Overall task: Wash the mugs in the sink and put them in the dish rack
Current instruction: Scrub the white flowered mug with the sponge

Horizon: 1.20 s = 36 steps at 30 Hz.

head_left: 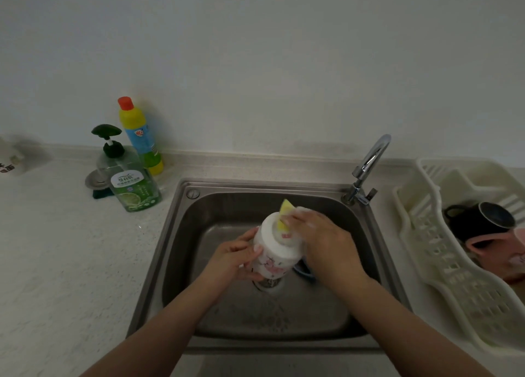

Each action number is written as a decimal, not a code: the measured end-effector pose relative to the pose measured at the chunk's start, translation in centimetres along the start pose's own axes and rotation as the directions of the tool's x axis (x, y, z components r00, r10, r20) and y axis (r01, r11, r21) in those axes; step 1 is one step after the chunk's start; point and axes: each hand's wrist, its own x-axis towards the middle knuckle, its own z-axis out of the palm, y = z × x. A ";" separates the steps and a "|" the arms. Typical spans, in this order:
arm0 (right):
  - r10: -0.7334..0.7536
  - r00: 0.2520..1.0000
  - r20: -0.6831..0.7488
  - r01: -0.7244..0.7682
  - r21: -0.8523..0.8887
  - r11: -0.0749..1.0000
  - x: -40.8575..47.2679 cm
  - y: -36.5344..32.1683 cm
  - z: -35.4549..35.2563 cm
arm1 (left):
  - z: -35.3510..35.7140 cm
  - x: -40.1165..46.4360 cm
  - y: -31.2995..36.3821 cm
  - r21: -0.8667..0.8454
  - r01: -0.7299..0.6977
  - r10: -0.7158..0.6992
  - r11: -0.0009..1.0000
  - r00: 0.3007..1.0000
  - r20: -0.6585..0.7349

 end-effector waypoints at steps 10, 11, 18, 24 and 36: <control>-0.064 0.998 0.003 0.063 0.134 0.989 -0.8 0.2 0.6 | -0.2 -0.3 -0.5 0.023 -0.001 0.001 1.000 1.000 0.005; -0.031 0.999 0.006 0.030 0.138 0.990 -0.3 -0.2 0.9 | -0.2 -0.3 -0.5 0.027 0.002 -0.002 1.000 1.000 -0.002; -0.038 0.997 0.069 0.026 0.172 0.985 -1.4 0.5 0.2 | -1.2 -0.6 -0.3 0.000 0.016 -0.016 1.000 1.000 -0.014; -0.106 0.989 0.101 0.088 0.170 0.981 -0.6 -2.2 0.2 | -0.5 -0.8 0.0 -0.036 0.025 -0.023 0.999 0.999 0.044; -0.060 0.993 0.098 0.050 0.101 0.994 -1.9 -1.0 -0.6 | -1.2 -1.2 -0.5 0.014 -0.023 0.023 1.000 1.000 -0.002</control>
